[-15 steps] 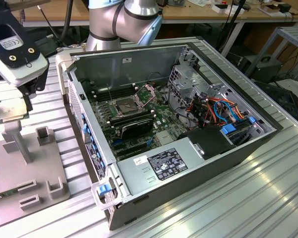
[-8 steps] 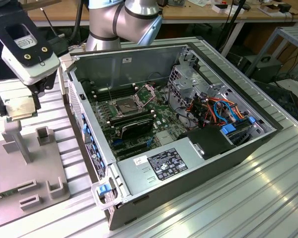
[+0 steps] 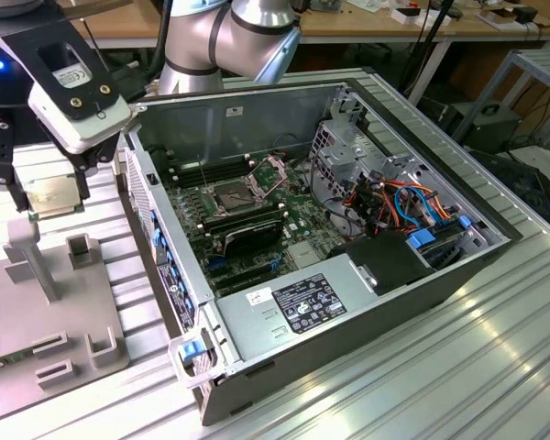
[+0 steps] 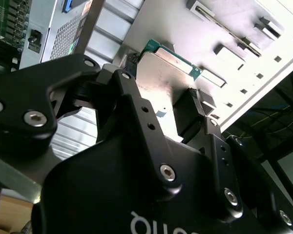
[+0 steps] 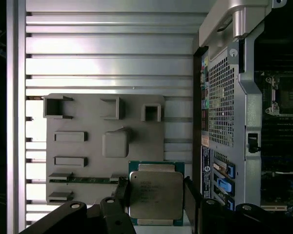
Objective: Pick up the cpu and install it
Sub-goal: 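Pick up the cpu and move it towards the insertion slot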
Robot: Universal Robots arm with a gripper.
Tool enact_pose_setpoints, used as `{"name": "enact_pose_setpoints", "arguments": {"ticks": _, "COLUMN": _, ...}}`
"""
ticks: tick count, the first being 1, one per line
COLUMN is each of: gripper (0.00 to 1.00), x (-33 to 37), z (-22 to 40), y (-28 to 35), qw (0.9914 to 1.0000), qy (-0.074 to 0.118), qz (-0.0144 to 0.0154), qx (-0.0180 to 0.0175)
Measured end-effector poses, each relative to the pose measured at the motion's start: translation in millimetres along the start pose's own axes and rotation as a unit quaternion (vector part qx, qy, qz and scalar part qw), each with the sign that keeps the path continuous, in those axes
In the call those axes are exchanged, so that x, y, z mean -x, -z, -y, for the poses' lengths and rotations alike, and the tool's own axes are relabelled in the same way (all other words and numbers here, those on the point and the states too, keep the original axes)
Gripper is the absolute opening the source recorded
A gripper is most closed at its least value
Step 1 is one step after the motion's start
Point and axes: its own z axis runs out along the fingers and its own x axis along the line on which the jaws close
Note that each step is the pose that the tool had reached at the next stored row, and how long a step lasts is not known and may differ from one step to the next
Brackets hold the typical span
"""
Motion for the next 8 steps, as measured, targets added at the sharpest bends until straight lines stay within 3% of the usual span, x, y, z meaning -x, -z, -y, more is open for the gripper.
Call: {"name": "enact_pose_setpoints", "arguments": {"ticks": 8, "gripper": 0.55, "x": 1.5, "z": 0.0, "y": 0.0, "qw": 1.00000, "qy": 0.000, "qz": 0.0000, "qx": 0.0000}}
